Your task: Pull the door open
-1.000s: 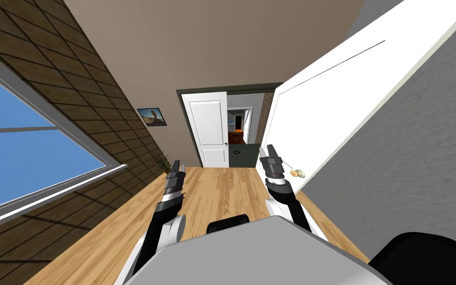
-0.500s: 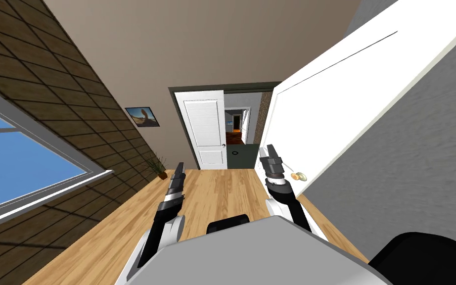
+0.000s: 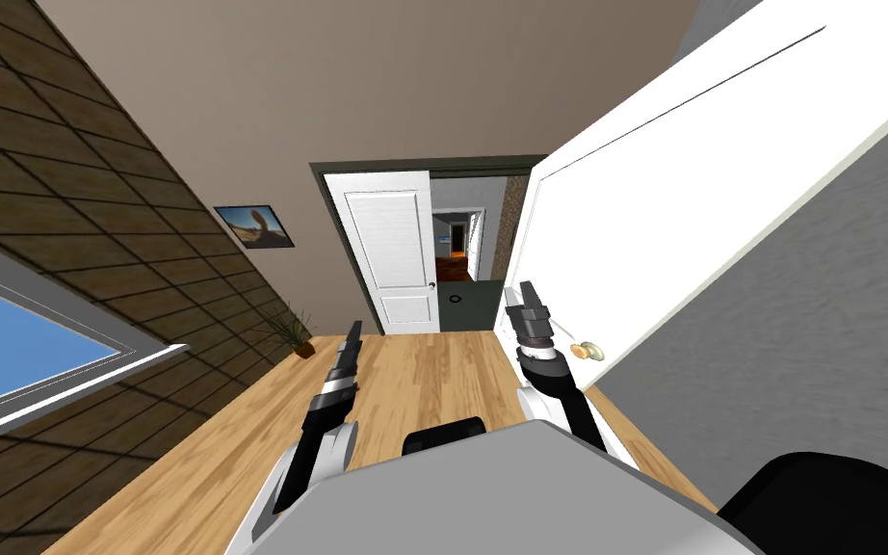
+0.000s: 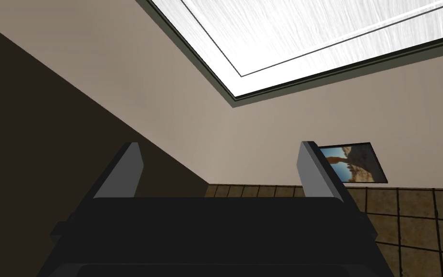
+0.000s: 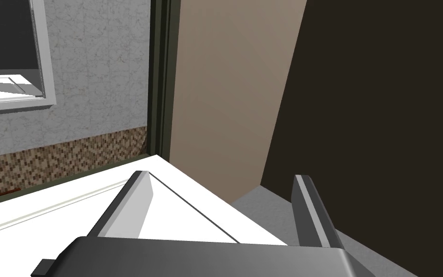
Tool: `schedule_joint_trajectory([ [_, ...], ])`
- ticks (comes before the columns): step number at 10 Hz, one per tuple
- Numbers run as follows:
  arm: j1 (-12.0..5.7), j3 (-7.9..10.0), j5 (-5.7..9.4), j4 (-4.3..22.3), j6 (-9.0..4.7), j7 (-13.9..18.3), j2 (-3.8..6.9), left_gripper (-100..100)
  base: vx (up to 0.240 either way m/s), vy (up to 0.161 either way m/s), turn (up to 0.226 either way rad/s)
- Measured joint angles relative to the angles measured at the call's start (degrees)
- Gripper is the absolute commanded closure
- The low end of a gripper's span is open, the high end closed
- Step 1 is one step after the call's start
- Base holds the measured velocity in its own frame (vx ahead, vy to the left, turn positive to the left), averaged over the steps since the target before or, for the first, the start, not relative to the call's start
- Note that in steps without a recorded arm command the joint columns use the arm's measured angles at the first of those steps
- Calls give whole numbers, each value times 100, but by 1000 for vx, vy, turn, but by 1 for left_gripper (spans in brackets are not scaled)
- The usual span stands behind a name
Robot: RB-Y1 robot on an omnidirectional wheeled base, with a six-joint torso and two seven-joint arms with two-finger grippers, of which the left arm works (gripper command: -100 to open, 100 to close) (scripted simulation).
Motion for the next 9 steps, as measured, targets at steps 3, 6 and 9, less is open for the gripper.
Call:
schedule_joint_trajectory([
  [3,-82,82,-73,308,-83,-285,45,-100,97,-34,-53],
  [6,-165,164,-151,626,-178,-589,79,-100,101,-33,-56],
  [9,-241,269,-218,943,-265,-877,132,-100,104,-41,-58],
])
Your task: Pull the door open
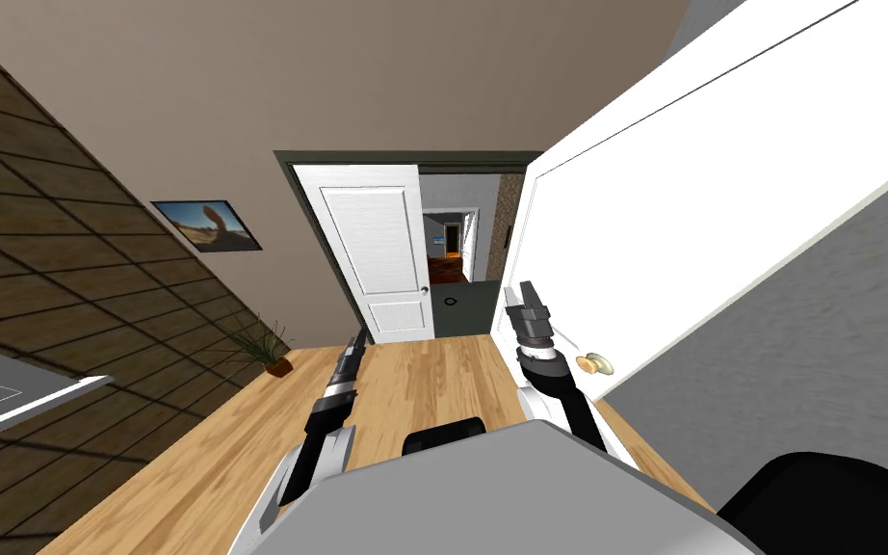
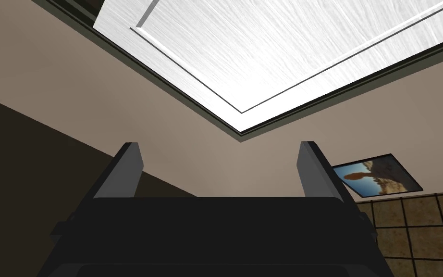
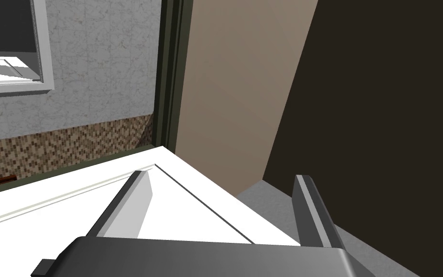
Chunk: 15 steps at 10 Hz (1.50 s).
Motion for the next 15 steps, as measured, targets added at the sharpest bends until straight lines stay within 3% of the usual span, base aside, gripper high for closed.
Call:
schedule_joint_trajectory([
  [10,-320,339,-256,1165,-320,-1053,85,-100,105,-30,-59],
  [15,-471,503,-391,1751,-494,-1598,76,-100,108,-24,-58],
])
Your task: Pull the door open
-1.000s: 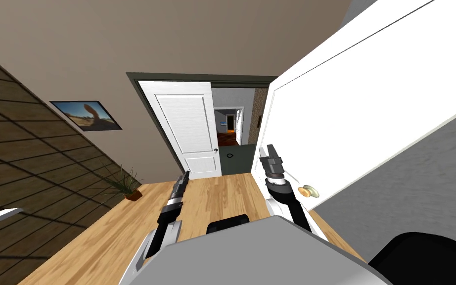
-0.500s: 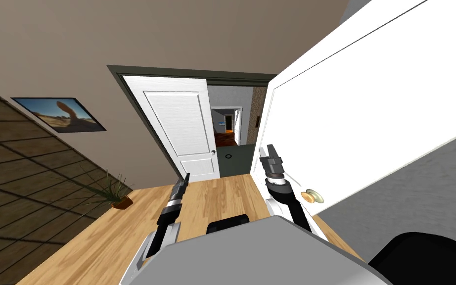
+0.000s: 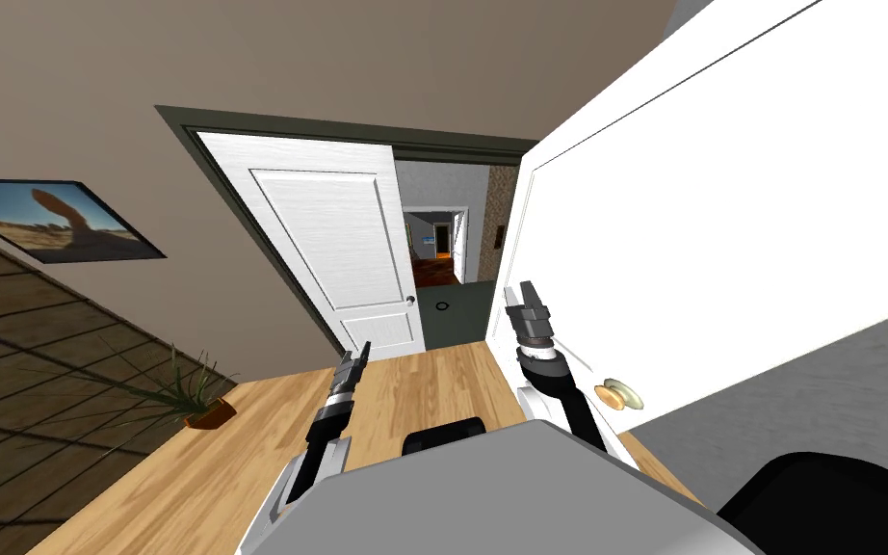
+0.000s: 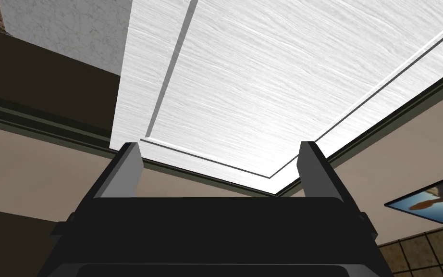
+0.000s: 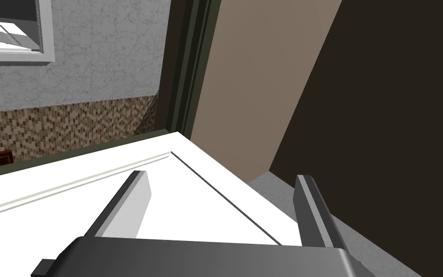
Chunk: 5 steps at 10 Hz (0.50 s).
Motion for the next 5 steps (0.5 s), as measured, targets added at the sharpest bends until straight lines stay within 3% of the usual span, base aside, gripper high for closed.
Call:
schedule_joint_trajectory([
  [5,-139,164,-127,563,-160,-520,-16,-100,108,-20,-58],
])
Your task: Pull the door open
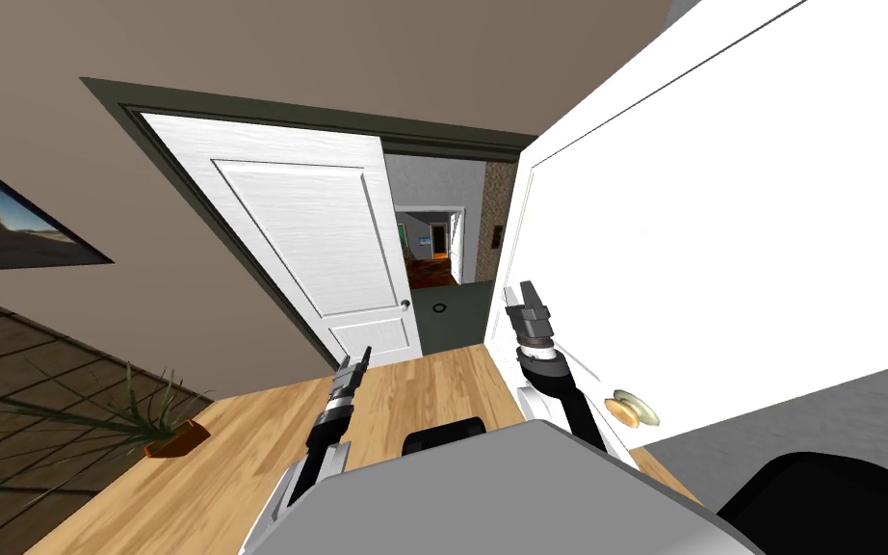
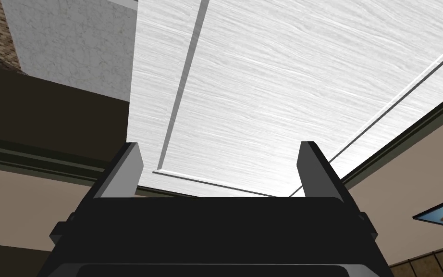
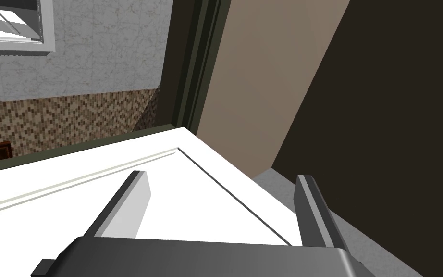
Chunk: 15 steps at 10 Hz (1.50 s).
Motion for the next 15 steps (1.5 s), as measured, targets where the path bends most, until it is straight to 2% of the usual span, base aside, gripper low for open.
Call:
schedule_joint_trajectory([
  [1,-45,42,-20,156,-61,-103,7,-100,96,-18,-56],
  [3,-118,108,-65,353,-86,-285,16,-100,107,-13,-54],
  [5,-180,173,-113,605,-181,-494,-8,-100,104,-19,-54],
  [8,-235,250,-188,829,-212,-766,-37,-100,107,-9,-53],
  [15,-445,479,-358,1621,-440,-1467,-124,-100,120,-10,-58],
])
